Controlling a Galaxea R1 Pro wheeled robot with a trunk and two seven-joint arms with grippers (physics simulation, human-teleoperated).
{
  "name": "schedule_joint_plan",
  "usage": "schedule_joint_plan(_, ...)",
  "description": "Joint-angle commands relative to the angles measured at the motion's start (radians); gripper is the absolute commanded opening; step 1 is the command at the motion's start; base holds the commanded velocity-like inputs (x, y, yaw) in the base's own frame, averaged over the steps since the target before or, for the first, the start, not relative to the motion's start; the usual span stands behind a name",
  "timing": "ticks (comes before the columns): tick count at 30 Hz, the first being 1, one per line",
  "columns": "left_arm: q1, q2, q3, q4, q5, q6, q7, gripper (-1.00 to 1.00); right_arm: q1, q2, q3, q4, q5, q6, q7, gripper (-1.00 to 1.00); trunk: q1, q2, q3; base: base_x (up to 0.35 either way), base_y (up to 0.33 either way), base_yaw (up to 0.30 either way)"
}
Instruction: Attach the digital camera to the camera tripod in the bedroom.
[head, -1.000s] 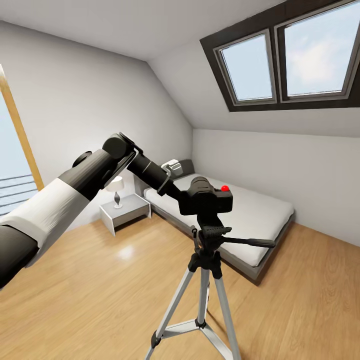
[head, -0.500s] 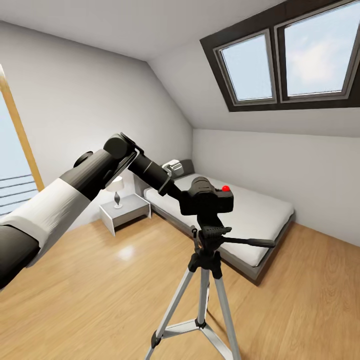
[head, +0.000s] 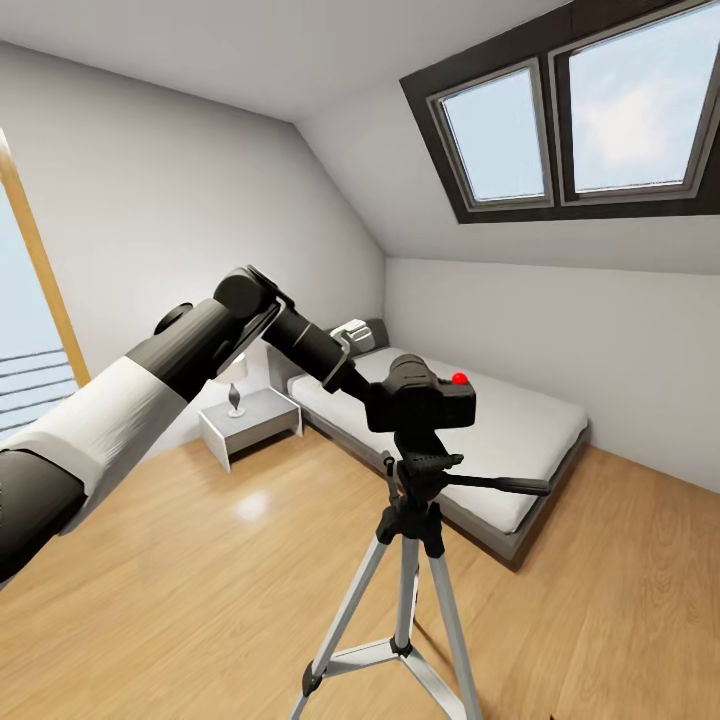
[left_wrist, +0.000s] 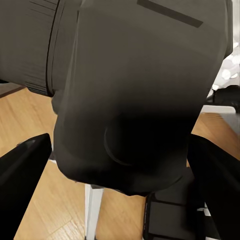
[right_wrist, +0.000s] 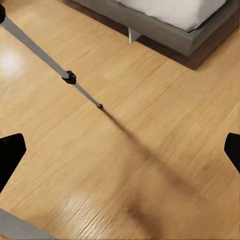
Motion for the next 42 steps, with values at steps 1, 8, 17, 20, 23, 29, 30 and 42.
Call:
schedule_joint_plan(1, -0.001, 0.001, -0.003, 0.0, 0.006, 0.011, 0.0, -1.0, 0.0, 0.0, -0.017, 0.001, -0.01, -0.001, 0.032, 1.0, 0.0, -0.001, 0.0, 0.0, 0.0, 0.0)
schedule_joint_plan(8, -0.001, 0.0, -0.003, 0.0, 0.006, 0.011, 0.0, -1.0, 0.0, -0.003, -0.207, 0.007, -0.008, -0.001, 0.28, 1.0, 0.0, -0.001, 0.0, 0.0, 0.0, 0.0)
schedule_joint_plan(17, -0.001, 0.0, -0.003, 0.0, 0.006, 0.011, 0.0, -1.0, 0.0, -0.003, -0.315, 0.045, -0.006, -0.105, 0.609, 1.0, 0.0, -0.001, 0.0, 0.0, 0.0, 0.0)
schedule_joint_plan(20, -0.001, 0.0, -0.004, 0.0, 0.006, 0.011, 0.0, -1.0, 0.0, -0.003, -0.319, 0.048, -0.006, -0.136, 0.692, 1.0, 0.0, -0.001, 0.0, 0.0, 0.0, 0.0)
schedule_joint_plan(23, -0.001, 0.0, -0.003, 0.0, 0.006, 0.011, 0.0, -1.0, 0.0, -0.003, -0.32, 0.048, 0.001, -0.145, 0.781, 1.0, 0.0, -0.001, 0.0, 0.0, 0.0, 0.0)
schedule_joint_plan(29, -0.001, 0.0, -0.003, 0.0, 0.006, 0.011, 0.0, -1.0, 0.0, -0.003, -0.32, 0.049, 0.072, -0.149, 0.899, 1.0, 0.0, -0.001, 0.0, 0.0, 0.0, 0.0)
schedule_joint_plan(30, -0.001, 0.0, -0.003, 0.0, 0.006, 0.011, 0.0, -1.0, 0.0, -0.003, -0.32, 0.049, 0.081, -0.15, 0.905, 1.0, 0.0, -0.001, 0.0, 0.0, 0.0, 0.0)
schedule_joint_plan(42, -0.001, 0.0, -0.003, 0.001, 0.006, 0.011, 0.0, -1.0, 0.0, -0.003, -0.319, 0.049, 0.126, -0.15, 0.949, 1.0, 0.0, -0.001, 0.0, 0.0, 0.0, 0.0)
